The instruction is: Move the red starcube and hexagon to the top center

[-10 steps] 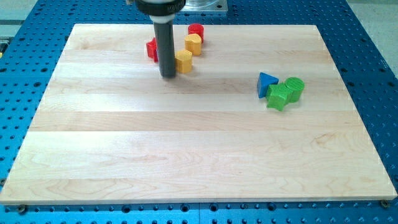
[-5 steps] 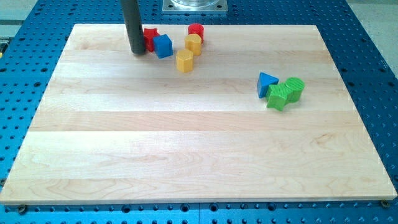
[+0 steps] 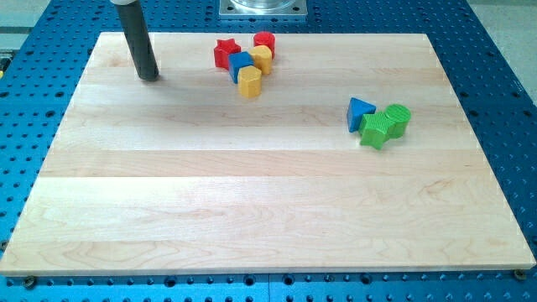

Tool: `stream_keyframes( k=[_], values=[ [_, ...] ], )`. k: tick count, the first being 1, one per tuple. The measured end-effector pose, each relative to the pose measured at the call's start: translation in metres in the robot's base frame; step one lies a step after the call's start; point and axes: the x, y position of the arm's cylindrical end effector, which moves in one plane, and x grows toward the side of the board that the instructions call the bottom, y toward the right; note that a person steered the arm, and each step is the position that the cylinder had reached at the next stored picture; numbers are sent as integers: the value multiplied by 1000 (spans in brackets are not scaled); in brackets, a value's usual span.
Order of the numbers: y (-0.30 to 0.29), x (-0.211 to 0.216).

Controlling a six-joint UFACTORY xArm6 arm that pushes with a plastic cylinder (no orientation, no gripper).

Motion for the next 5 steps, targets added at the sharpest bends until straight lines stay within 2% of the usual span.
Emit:
stream_keyframes(
  k=[1, 2, 3, 5],
  values=[
    [6, 12],
    [20, 63],
    [31, 83],
    [33, 86]
  ],
)
